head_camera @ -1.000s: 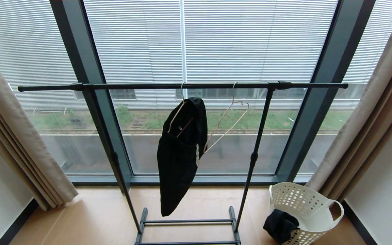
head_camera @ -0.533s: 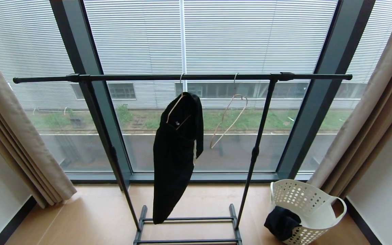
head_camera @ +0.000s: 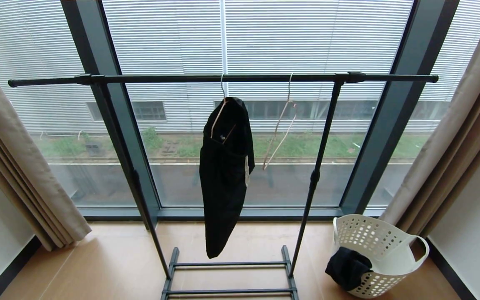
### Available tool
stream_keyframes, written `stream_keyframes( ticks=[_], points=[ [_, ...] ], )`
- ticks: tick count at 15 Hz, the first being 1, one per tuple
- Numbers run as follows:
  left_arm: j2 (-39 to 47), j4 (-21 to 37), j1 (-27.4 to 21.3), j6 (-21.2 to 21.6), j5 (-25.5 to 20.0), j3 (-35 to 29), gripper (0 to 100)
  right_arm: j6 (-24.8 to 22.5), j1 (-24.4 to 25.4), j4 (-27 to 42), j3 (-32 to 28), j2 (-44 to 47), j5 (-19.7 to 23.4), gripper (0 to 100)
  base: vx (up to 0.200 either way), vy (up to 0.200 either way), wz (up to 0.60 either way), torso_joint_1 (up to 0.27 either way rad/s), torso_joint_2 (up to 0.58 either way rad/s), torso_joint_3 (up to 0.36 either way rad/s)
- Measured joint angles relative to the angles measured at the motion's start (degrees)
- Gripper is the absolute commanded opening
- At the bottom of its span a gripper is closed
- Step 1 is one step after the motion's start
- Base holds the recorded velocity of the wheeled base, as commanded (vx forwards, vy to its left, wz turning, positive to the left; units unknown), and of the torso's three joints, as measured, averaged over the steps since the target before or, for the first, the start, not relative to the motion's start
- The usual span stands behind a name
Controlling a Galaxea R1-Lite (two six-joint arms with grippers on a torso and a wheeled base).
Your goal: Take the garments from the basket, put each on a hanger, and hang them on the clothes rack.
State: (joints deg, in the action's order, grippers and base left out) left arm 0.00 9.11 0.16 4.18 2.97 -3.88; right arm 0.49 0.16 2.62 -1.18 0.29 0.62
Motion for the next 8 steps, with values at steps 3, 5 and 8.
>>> stream_keyframes(
  ticks=[3, 5, 8],
  points=[
    [0.00, 0.00, 0.00, -0.13, -0.11, 0.07, 100, 0.20, 0.00, 0.02, -0.02, 0.00, -0.02, 100, 0.000, 0.000, 0.00, -0.227, 0.53, 0.300],
    [0.00, 0.02, 0.00, 0.13, -0.13, 0.07, 100, 0.24, 0.00, 0.05, -0.02, 0.00, -0.02, 100, 0.000, 0.000, 0.00, -0.237, 0.57, 0.317],
    [0.00, 0.02, 0.00, 0.28, -0.24, 0.07, 100, 0.29, 0.02, 0.00, -0.02, 0.00, -0.02, 100, 0.000, 0.000, 0.00, -0.225, 0.53, 0.316]
  ],
)
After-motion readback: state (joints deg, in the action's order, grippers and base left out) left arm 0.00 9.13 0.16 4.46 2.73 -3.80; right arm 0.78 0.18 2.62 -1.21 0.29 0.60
